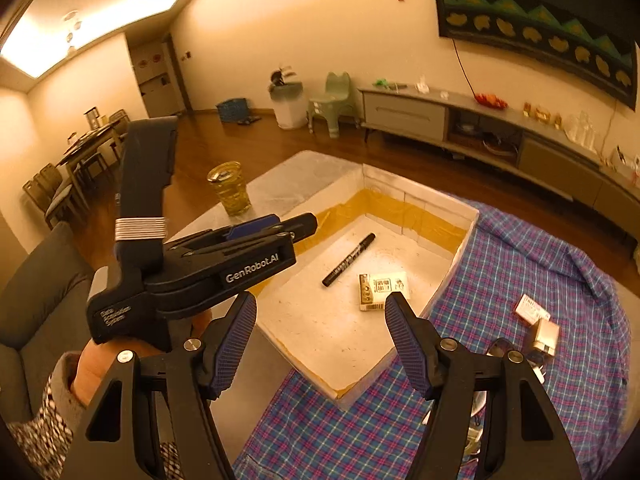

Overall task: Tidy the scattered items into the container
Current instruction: 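Open both tools to drop the marker and tissue pack into the box, then move both tools back over the items on the shirt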

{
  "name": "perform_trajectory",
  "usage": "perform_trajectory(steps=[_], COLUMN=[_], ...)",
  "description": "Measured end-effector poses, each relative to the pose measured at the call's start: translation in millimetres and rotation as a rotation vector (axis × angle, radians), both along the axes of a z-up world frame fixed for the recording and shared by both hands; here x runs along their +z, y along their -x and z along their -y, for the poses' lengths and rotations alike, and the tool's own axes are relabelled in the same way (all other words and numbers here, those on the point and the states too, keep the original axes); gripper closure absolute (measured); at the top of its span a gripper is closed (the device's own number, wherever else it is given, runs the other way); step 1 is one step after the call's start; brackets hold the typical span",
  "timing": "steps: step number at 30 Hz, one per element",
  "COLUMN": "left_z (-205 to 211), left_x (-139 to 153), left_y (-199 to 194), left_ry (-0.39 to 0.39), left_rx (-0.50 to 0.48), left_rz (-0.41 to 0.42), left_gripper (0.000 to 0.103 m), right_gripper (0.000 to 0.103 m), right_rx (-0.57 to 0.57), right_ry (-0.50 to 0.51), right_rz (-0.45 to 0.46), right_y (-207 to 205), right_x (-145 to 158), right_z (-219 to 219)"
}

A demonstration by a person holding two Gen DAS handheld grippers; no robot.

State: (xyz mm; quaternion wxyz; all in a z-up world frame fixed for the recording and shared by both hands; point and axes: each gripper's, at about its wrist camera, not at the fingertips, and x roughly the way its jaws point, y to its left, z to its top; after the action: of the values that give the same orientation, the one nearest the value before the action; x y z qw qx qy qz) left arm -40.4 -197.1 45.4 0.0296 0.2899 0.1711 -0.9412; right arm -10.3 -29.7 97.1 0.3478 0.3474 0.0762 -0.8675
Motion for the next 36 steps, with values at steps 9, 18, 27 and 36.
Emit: perform_trajectory(steps=[9, 18, 27, 36], left_z=[-76, -202, -252, -240], left_x=[12, 1, -82, -111], left_y=[-62, -92, -32, 37], left_ry=[0.114, 0.272, 0.301, 0.272], left_rx=[-0.139, -0.443, -0.510, -0.397], left_rz=[-0.134, -0.093, 0.122, 0.203], left_gripper=[0.058, 0.045, 0.045, 0.045], right_gripper=[0.035, 0.035, 0.048, 0.047], right_rx=[0.028, -0.107, -0.348, -0.330], right_ry=[0.096, 0.168, 0.082, -0.049], right_rz=[-0.108, -0.069, 0.197, 0.217], right_y=[-51, -60, 7, 66], right_x=[2, -22, -110, -154], right_z=[-82, -188, -264, -244])
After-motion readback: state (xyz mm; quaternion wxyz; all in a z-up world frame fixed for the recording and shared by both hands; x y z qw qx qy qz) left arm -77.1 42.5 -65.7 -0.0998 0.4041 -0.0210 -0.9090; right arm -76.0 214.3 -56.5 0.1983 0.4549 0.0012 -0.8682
